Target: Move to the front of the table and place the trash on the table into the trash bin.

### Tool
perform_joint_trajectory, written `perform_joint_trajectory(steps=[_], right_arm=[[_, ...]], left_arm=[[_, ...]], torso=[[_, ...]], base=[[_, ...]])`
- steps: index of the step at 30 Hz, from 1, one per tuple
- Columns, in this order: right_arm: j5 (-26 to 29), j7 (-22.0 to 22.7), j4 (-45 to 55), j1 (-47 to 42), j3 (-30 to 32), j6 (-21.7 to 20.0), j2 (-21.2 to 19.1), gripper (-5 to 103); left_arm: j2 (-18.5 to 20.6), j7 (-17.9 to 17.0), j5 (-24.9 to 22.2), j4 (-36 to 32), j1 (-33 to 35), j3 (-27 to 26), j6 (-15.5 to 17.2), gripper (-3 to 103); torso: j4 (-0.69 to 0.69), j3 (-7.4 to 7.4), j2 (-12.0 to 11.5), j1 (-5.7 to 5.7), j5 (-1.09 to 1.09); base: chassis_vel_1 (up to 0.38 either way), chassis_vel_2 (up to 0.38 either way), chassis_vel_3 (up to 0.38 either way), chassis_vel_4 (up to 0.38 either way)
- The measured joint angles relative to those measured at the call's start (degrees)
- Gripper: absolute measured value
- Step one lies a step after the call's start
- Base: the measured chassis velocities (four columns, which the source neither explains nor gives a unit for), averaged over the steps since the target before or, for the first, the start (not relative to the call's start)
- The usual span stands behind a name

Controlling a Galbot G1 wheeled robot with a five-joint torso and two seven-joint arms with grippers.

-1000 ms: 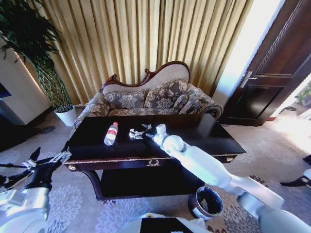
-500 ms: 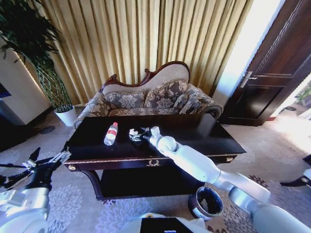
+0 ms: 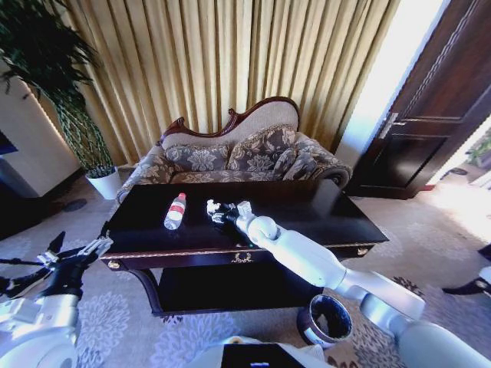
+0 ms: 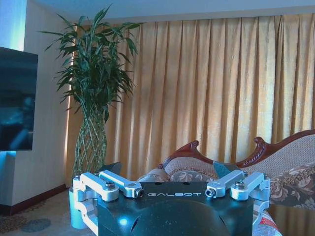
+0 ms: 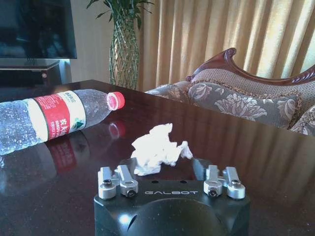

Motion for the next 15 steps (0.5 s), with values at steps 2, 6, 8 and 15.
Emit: perform_joint_trajectory(steps=[2,6,8,15], right_arm=[[-0.05,0.05,0.16,-0.05,0.06,0.00,0.00,54],[-0.19,0.09,0.49,-0.28,0.12,0.02,-0.07,42],[-0.32,0.12,0.72,-0.44,0.19,0.04,-0.15,32],[-0.38,0.16,1.18,-0.65,0.95,0.09,-0.55,10]], left_arm=[[-0.07,0.00,-0.01,0.00,0.00,0.09,0.02,100],[-0.13,-0.01,0.00,0.00,-0.01,0.27,0.04,100],[-0.15,-0.01,0.01,0.00,-0.03,0.35,0.04,100],[-0.15,0.00,0.04,0.00,-0.03,0.19,0.05,100]], torso=[[0.00,0.00,0.00,0.00,0.00],[0.00,0.00,0.00,0.00,0.00],[0.00,0.00,0.00,0.00,0.00],[0.00,0.00,0.00,-0.01,0.00]], base=[[0.000,0.000,0.000,0.000],[0.000,0.000,0.000,0.000],[0.000,0.000,0.000,0.000],[0.000,0.000,0.000,0.000]])
